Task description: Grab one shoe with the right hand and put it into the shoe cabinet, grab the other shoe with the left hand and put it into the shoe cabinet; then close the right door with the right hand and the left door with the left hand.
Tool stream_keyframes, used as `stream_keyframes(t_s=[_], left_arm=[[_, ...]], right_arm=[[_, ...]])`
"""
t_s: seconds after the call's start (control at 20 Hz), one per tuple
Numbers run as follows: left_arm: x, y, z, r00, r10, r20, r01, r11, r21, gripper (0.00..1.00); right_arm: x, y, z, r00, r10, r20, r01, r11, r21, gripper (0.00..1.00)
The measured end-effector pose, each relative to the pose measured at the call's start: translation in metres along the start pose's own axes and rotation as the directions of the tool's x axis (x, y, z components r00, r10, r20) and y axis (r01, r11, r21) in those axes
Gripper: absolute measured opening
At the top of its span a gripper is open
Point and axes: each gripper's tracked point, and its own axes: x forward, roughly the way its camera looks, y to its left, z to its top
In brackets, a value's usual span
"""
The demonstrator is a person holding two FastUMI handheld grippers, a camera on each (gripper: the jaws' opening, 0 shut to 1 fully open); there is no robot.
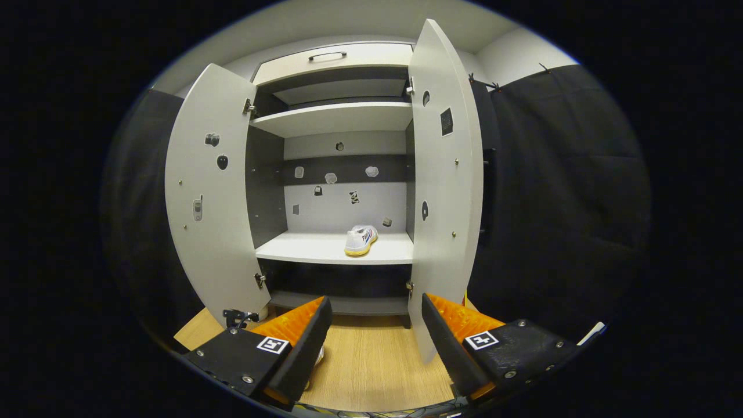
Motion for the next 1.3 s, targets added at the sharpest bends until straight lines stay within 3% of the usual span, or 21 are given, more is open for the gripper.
stream_keyframes(t_s=[0.3, 0.45, 0.7, 1.1, 1.3], left_arm=[[-0.057, 0.012, 0.058, 0.995, 0.0, 0.104, -0.006, 0.998, 0.058, 0.06], [-0.087, 0.019, 0.08, 0.987, 0.012, 0.163, -0.019, 0.999, 0.038, 0.06], [-0.105, 0.018, 0.076, 0.964, 0.077, 0.254, -0.092, 0.995, 0.046, 0.06], [-0.101, 0.019, 0.077, 0.955, 0.075, 0.287, -0.086, 0.996, 0.027, 0.06], [-0.106, 0.02, 0.083, 0.95, 0.091, 0.299, -0.102, 0.994, 0.023, 0.06]], right_arm=[[-0.005, 0.005, 0.018, 0.998, 0.027, 0.05, -0.027, 1.0, 0.0, 0.95], [0.001, 0.004, 0.034, 0.995, 0.061, 0.08, -0.062, 0.998, 0.014, 0.95], [0.013, 0.001, 0.059, 0.984, 0.134, 0.121, -0.136, 0.991, 0.012, 0.94], [0.014, -0.011, 0.073, 0.966, 0.202, 0.162, -0.202, 0.979, -0.019, 0.94], [0.013, -0.019, 0.076, 0.965, 0.202, 0.169, -0.2, 0.979, -0.029, 0.94]])
